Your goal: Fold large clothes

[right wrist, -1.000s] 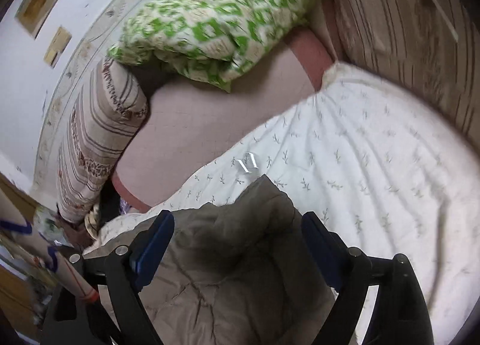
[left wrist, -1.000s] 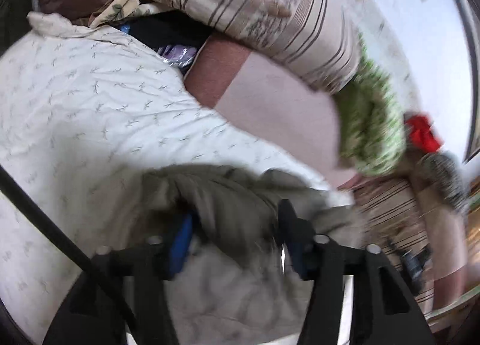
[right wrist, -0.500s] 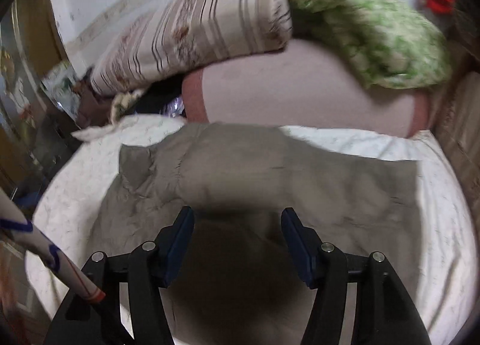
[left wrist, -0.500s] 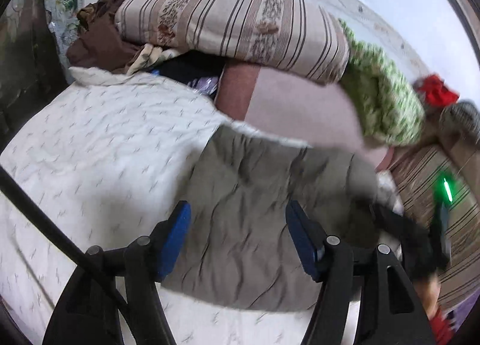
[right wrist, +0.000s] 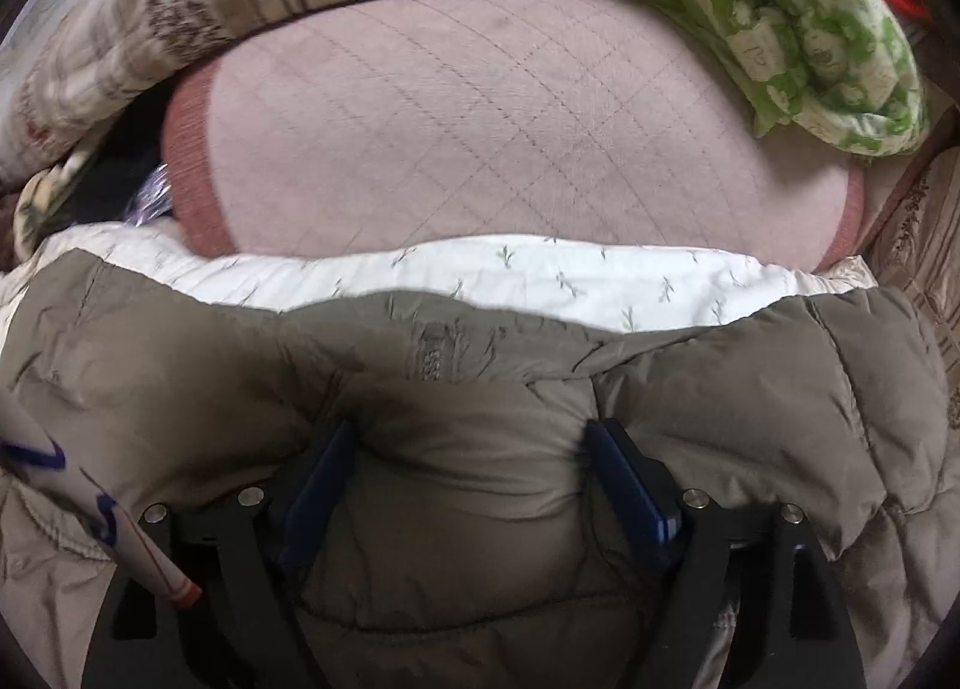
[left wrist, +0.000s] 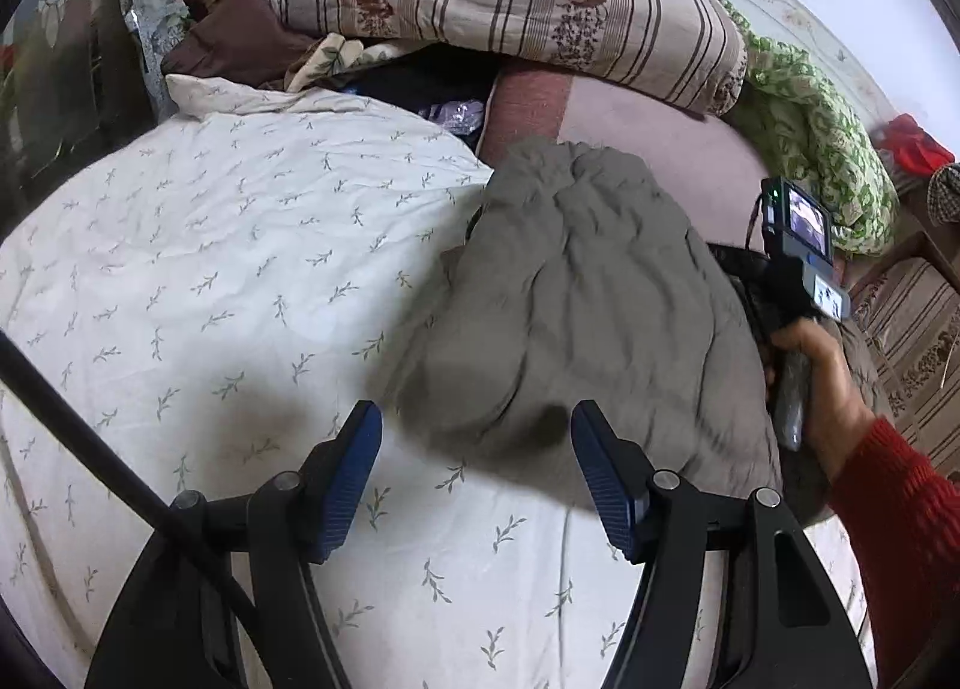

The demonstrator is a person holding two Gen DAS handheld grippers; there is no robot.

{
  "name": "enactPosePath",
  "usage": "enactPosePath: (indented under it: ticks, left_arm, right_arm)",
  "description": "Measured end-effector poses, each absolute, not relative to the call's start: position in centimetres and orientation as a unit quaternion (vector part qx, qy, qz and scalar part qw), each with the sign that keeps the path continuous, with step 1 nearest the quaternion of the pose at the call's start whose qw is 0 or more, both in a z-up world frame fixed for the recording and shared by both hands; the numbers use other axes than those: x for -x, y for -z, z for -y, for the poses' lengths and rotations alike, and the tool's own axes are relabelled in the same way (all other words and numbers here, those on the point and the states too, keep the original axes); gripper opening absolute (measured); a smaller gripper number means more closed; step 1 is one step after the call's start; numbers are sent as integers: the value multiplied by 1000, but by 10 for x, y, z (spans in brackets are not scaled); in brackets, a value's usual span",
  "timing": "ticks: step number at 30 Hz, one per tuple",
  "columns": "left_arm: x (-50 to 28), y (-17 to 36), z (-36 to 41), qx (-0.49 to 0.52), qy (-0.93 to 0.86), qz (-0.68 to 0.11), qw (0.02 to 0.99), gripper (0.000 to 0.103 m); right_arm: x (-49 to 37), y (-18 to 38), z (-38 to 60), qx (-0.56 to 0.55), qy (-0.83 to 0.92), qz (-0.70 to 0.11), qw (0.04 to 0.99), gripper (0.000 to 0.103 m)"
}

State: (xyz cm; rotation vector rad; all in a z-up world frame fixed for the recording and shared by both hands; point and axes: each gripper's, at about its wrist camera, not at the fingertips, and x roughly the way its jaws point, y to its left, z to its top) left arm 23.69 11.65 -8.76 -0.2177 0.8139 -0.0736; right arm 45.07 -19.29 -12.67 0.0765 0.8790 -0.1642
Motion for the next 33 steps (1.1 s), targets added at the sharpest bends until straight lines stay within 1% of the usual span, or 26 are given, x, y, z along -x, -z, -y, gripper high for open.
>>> enactPosePath:
  ticks: [4, 7, 11, 14, 18, 20, 21, 22, 23, 25, 28, 30, 31, 33]
  left_arm:
    - [-238, 88, -113, 90, 26, -396, 914, 65]
    - [-233, 84, -109, 86, 28, -392, 916, 65]
    - [-226, 72, -101, 76, 19, -379, 922, 65]
    - [-249, 61, -81, 45, 18, -388, 920, 65]
    - [-303, 62, -47, 1, 31, -414, 910, 65]
    - [-337, 79, -34, -19, 19, -439, 898, 65]
    - [-350, 89, -30, -30, 6, -448, 894, 66]
    - [-362, 98, -29, -35, -3, -456, 890, 68]
    - [-375, 108, -29, -31, -7, -461, 887, 75]
    - [-384, 112, -33, -19, -14, -461, 887, 79]
    - [-385, 105, -36, -13, -17, -465, 885, 79]
    - [-374, 93, -39, -13, -17, -461, 887, 79]
    - [-366, 87, -42, -10, -16, -455, 890, 79]
    - [-339, 70, -50, -1, -13, -439, 898, 79]
  right_arm:
    - [-462, 130, 196, -45, 80, -431, 898, 86]
    - [-451, 113, 190, -29, 82, -443, 892, 85]
    - [-395, 65, 196, -26, 50, -407, 911, 85]
    - [-358, 53, 210, -1, 41, -406, 913, 85]
    - [-340, 61, 249, 17, 80, -408, 909, 85]
    - [-342, 79, 277, -7, 104, -422, 901, 85]
    - [-343, 85, 285, -20, 108, -427, 898, 87]
    - [-346, 96, 297, -42, 106, -433, 894, 91]
    - [-351, 107, 305, -60, 102, -441, 890, 95]
    - [-357, 118, 316, -84, 97, -449, 884, 99]
    - [-368, 121, 318, -85, 104, -456, 880, 101]
    - [-371, 114, 315, -74, 108, -466, 875, 99]
    - [-365, 103, 314, -73, 102, -460, 879, 95]
    - [-342, 80, 318, -80, 89, -437, 891, 95]
